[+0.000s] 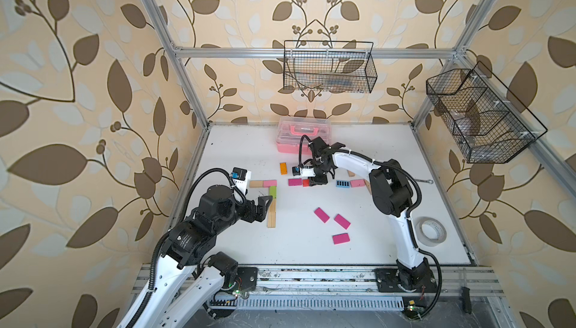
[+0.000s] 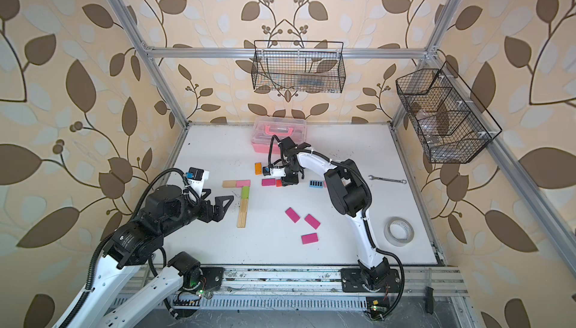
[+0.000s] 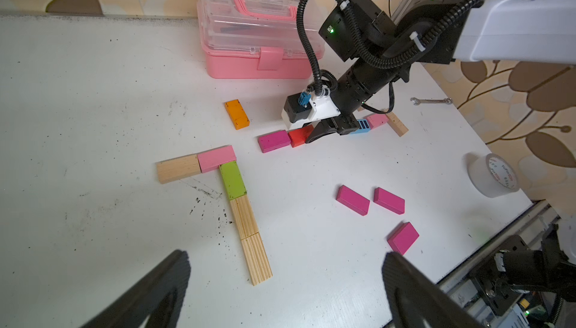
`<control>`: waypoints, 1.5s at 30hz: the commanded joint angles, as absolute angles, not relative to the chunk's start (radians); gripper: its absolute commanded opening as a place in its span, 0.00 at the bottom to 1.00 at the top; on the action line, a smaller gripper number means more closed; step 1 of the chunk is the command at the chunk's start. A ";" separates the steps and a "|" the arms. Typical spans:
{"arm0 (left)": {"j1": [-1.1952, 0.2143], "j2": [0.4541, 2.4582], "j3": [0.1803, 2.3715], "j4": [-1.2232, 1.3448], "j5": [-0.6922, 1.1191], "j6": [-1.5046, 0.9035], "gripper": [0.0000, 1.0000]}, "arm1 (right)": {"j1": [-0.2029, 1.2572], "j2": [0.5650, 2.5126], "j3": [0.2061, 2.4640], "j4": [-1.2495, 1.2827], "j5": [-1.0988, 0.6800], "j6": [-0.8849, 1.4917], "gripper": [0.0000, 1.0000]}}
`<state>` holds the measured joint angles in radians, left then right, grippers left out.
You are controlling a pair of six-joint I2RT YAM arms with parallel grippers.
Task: Assemble the number 7 with building blocks
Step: Assemble the building block at the center of the board.
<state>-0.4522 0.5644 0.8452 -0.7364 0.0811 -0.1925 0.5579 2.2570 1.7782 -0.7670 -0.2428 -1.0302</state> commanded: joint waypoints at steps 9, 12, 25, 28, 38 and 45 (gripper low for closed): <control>-0.457 0.557 0.842 -0.710 0.097 -0.179 0.99 | 0.556 2.305 1.825 -0.798 -0.238 -1.054 0.30; -0.457 0.555 0.841 -0.710 0.098 -0.180 0.99 | 0.558 2.306 1.828 -0.797 -0.236 -1.056 0.30; -0.458 0.554 0.842 -0.711 0.099 -0.178 0.99 | 0.566 2.324 1.847 -0.800 -0.232 -1.062 0.34; -0.457 0.554 0.841 -0.711 0.100 -0.178 0.99 | 0.567 2.327 1.852 -0.807 -0.233 -1.062 0.35; -0.458 0.560 0.841 -0.709 0.101 -0.175 0.99 | 0.569 2.322 1.847 -0.818 -0.245 -1.080 0.36; -0.458 0.560 0.842 -0.708 0.106 -0.175 0.99 | 0.574 2.327 1.855 -0.815 -0.239 -1.071 0.36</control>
<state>-0.4522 0.5636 0.8452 -0.7361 0.0814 -0.1898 0.5648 2.2925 1.8328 -0.7822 -0.2352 -1.0531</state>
